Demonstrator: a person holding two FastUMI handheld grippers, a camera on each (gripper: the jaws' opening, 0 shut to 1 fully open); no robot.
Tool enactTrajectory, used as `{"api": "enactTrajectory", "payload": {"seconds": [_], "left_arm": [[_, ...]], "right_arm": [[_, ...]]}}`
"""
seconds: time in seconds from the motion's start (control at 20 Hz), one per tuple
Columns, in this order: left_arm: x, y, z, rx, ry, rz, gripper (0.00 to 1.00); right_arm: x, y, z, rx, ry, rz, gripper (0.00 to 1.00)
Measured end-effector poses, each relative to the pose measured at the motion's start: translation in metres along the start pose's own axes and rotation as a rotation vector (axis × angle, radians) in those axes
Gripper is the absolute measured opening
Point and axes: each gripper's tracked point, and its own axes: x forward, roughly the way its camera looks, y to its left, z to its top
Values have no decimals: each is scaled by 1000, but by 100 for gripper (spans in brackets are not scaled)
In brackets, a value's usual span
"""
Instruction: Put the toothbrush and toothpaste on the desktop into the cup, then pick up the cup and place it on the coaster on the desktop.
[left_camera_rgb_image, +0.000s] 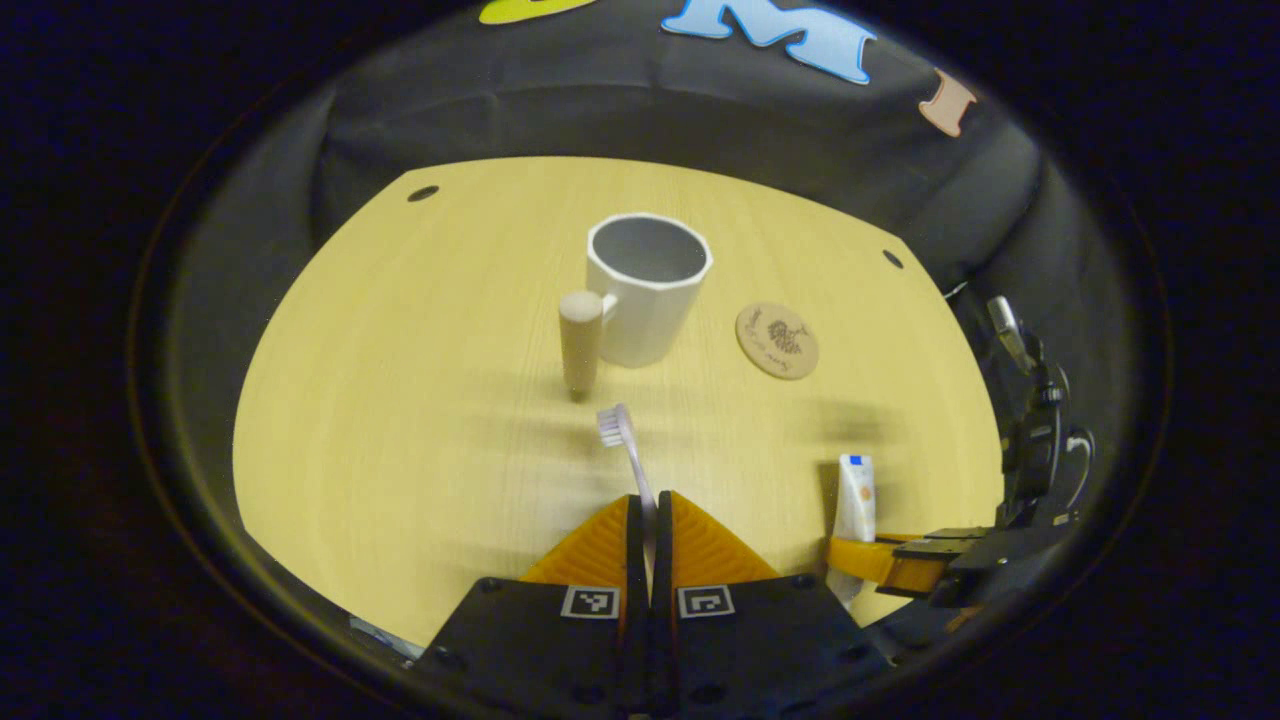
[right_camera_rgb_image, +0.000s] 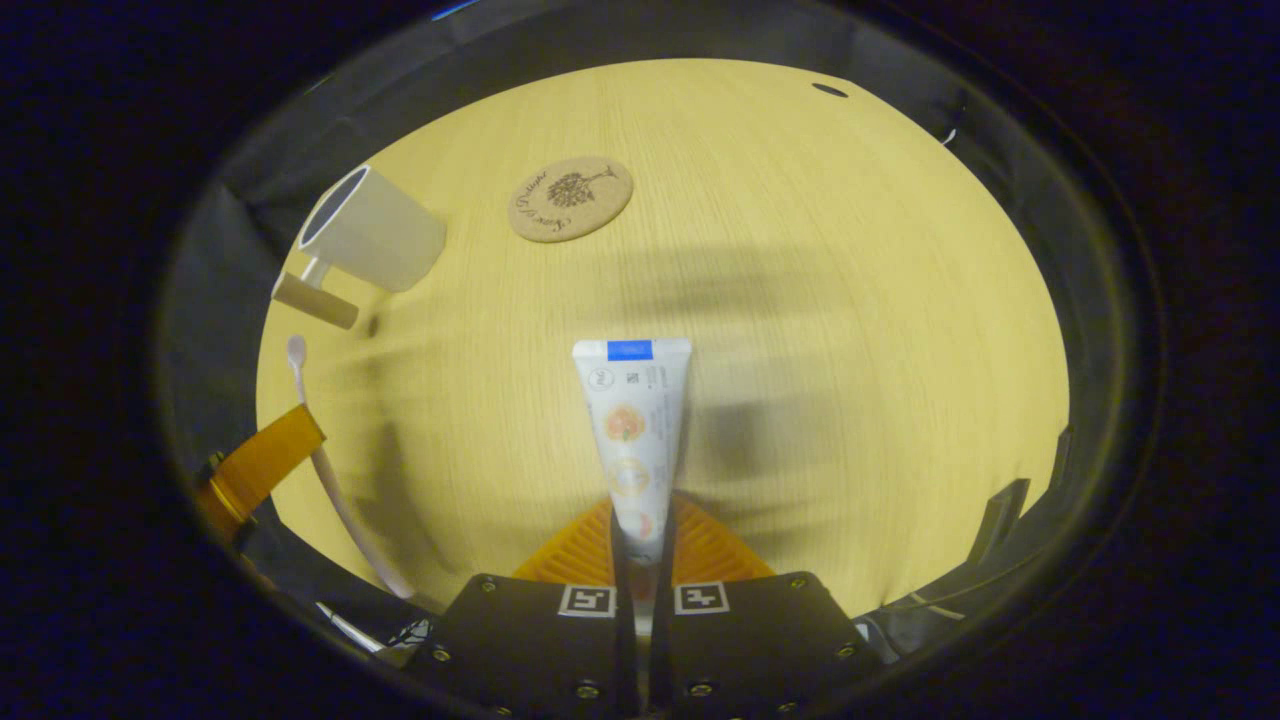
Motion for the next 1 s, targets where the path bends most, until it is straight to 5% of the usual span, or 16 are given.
{"api": "enactTrajectory", "payload": {"seconds": [0.45,1.0], "left_arm": [[-63,-14,124,-1,-241,-51,7],[-6,-7,240,106,-407,-9,7]], "right_arm": [[-8,7,5,15,-27,28,7],[-10,11,-3,0,-41,51,7]]}}
